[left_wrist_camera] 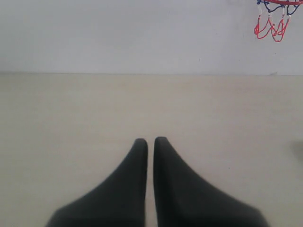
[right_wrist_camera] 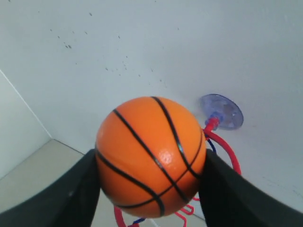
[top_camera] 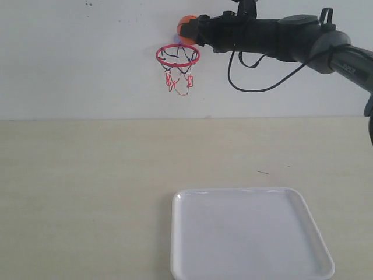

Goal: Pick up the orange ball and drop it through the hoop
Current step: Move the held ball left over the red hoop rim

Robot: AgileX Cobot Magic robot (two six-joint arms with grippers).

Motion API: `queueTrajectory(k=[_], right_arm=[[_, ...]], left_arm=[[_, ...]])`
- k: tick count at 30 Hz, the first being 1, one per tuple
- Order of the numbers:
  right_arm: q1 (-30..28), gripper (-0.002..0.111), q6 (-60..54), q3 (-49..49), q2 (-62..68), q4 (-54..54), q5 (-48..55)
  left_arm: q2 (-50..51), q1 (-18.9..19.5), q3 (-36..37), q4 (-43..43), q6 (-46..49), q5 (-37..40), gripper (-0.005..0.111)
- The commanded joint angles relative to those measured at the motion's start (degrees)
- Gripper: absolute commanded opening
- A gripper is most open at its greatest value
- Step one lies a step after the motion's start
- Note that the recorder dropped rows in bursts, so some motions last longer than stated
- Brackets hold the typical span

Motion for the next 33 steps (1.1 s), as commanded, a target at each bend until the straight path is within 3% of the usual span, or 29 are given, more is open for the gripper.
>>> queueTrajectory(k=[1, 9, 18, 33], right_arm=[[1.38, 0.0, -3.33, -0.34, -0.2, 0.78, -5.18], [1.79, 0.0, -8.64, -0.34, 0.82, 1.7, -1.74], [1.79, 0.0, -16.51, -0.34, 1.28, 10.04, 1.89], [1.79, 0.0, -20.96, -0.34, 1.28, 10.94, -3.75]], left_arm=[[-0.15, 0.18, 0.14, -0.53, 0.24, -0.24, 0.004], [-0.15, 0.18, 0.14, -0.53, 0.24, -0.24, 0.004], [-0.15, 0.18, 0.14, -0.53, 0.24, -0.24, 0.004], [-0.15, 0.18, 0.14, -0.53, 0.24, -0.24, 0.004]])
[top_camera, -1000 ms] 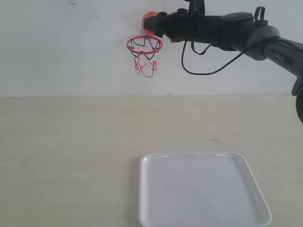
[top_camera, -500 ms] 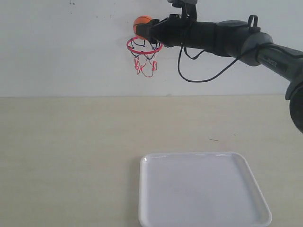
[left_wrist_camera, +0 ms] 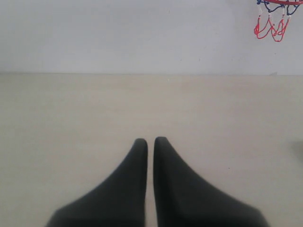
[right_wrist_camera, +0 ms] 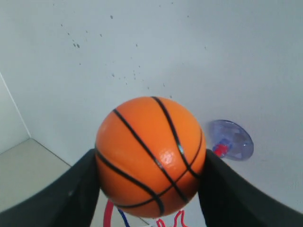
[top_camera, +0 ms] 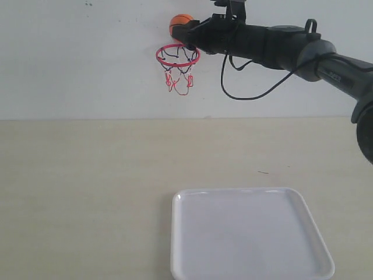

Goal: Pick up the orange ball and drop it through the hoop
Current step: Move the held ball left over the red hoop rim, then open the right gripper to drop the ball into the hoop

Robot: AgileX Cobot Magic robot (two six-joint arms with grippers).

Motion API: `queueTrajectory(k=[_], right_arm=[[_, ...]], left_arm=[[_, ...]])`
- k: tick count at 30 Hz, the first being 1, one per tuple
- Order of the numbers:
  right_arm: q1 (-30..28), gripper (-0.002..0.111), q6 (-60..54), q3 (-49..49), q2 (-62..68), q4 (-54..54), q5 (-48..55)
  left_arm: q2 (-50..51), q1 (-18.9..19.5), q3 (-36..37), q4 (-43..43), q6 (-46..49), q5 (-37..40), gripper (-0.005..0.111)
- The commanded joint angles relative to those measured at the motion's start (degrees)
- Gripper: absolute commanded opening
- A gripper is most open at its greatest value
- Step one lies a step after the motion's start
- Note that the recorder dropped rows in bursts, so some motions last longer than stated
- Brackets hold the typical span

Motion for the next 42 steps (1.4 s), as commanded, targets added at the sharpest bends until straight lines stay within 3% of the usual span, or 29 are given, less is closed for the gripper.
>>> queueTrajectory(k=[1, 7, 19, 24, 28, 34, 38, 42], right_arm=[[0.07, 0.0, -1.78, -0.34, -0.29, 1.39, -1.22], [0.59, 0.0, -6.6, -0.34, 0.94, 7.8, -1.26], [1.11, 0.0, -9.53, -1.76, 3.56, 7.8, 0.08], [1.11, 0.001, -9.53, -3.04, 3.56, 7.8, -4.12], [1.21, 0.016, -9.53, -3.04, 3.56, 7.8, -4.5], [1.41, 0.07, -5.42, -3.04, 3.56, 7.8, -7.65], [1.41, 0.069, -4.07, -3.04, 3.56, 7.8, -7.86], [1.41, 0.06, -2.17, -3.04, 3.56, 7.8, -6.98]], left_arm=[[-0.15, 0.18, 0.14, -0.53, 0.24, -0.24, 0.004], [-0.15, 0.18, 0.14, -0.53, 0.24, -0.24, 0.004], [-0.15, 0.18, 0.14, -0.53, 0.24, -0.24, 0.004], [-0.15, 0.18, 0.14, -0.53, 0.24, -0.24, 0.004], [-0.15, 0.18, 0.14, -0.53, 0.24, -0.24, 0.004], [-0.15, 0.18, 0.14, -0.53, 0.24, -0.24, 0.004], [-0.15, 0.18, 0.14, -0.53, 0.24, -0.24, 0.004], [-0.15, 0.18, 0.14, -0.53, 0.24, -0.24, 0.004]])
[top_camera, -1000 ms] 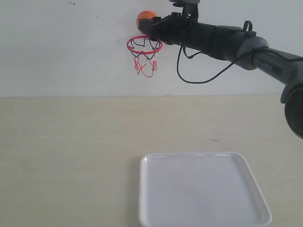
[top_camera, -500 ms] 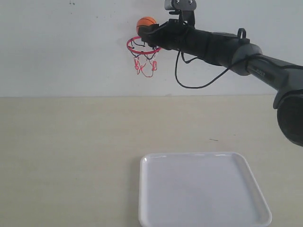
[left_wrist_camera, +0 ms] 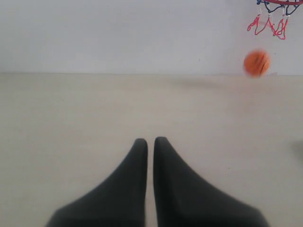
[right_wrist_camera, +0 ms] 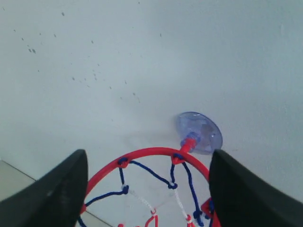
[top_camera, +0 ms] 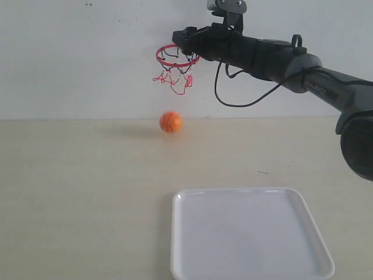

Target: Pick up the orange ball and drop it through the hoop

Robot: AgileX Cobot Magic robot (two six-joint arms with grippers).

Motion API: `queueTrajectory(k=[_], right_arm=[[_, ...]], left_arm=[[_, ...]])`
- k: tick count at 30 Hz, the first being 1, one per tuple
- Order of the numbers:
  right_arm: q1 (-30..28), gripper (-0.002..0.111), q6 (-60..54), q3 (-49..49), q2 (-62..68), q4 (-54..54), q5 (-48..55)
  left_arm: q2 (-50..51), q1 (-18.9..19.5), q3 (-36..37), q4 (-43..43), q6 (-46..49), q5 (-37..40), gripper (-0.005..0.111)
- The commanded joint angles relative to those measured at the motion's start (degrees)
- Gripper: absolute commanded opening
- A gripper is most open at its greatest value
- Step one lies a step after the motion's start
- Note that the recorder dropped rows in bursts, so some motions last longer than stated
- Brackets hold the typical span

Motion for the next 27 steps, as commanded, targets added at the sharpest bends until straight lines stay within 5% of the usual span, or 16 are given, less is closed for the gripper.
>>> queueTrajectory(k=[1, 7, 27], right_arm=[[0.11, 0.055, 3.11, -0.32, -0.57, 0.46, 0.94], [-1.63, 0.0, 8.33, -0.32, -2.8, 0.46, 2.55], [-21.22, 0.0, 28.6, -0.32, -4.45, -7.61, 42.22]], left_arm=[[-0.15, 0.18, 0.14, -0.53, 0.24, -0.24, 0.004], [-0.15, 0.18, 0.14, -0.53, 0.24, -0.24, 0.004], [-0.15, 0.18, 0.14, -0.53, 0.24, -0.24, 0.004]])
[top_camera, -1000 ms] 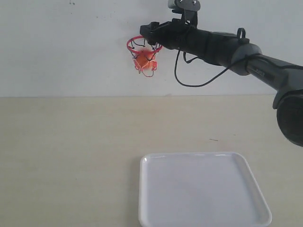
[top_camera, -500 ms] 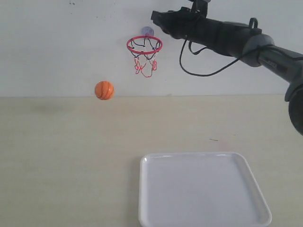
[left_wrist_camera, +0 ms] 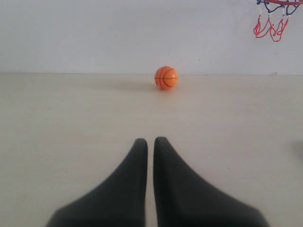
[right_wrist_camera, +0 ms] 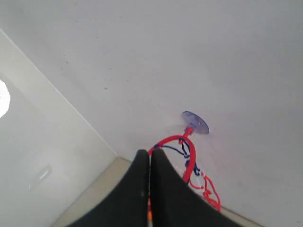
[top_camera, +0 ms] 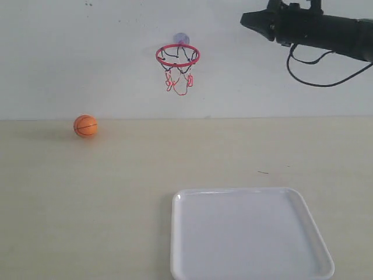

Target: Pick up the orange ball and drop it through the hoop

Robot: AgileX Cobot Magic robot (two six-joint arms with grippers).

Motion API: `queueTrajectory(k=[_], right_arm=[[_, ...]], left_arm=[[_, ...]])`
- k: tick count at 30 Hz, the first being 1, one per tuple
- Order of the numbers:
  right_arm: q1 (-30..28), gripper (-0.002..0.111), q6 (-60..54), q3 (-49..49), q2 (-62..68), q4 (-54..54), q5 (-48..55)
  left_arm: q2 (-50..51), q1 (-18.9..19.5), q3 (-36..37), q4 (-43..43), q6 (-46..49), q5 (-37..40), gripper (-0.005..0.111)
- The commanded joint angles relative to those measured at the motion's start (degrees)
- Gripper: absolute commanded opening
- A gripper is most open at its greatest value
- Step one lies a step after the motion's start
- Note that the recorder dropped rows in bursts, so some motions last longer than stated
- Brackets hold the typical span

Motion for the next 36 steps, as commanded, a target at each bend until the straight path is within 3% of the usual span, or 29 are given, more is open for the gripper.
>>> queueTrajectory(k=[1, 6, 11, 16, 18, 21, 23, 29, 36], right_arm=[[-2.78, 0.0, 2.56, -0.23, -2.45, -6.16, 6.55], [-4.15, 0.0, 9.16, -0.23, -8.32, -29.25, 11.14], [-4.78, 0.0, 21.02, 4.77, -15.19, -39.24, 11.14], [-5.04, 0.0, 17.65, 32.75, -32.64, -48.63, 11.14], [-5.25, 0.0, 13.97, 47.66, -40.4, -48.83, 11.14], [-5.25, 0.0, 11.92, 72.56, -52.31, -39.54, 8.13], [-5.25, 0.0, 11.93, 80.84, -56.01, -37.15, 8.38], [-5.25, 0.0, 11.93, 95.19, -60.49, -37.14, 11.12], [-5.25, 0.0, 11.92, 99.89, -60.49, -37.27, 10.97]], left_arm=[[-0.15, 0.18, 0.14, -0.53, 0.24, -0.24, 0.004], [-0.15, 0.18, 0.14, -0.53, 0.24, -0.24, 0.004], [-0.15, 0.18, 0.14, -0.53, 0.24, -0.24, 0.004], [-0.15, 0.18, 0.14, -0.53, 0.24, -0.24, 0.004], [-0.15, 0.18, 0.14, -0.53, 0.24, -0.24, 0.004], [-0.15, 0.18, 0.14, -0.53, 0.24, -0.24, 0.004], [-0.15, 0.18, 0.14, -0.53, 0.24, -0.24, 0.004], [-0.15, 0.18, 0.14, -0.53, 0.24, -0.24, 0.004], [-0.15, 0.18, 0.14, -0.53, 0.24, -0.24, 0.004]])
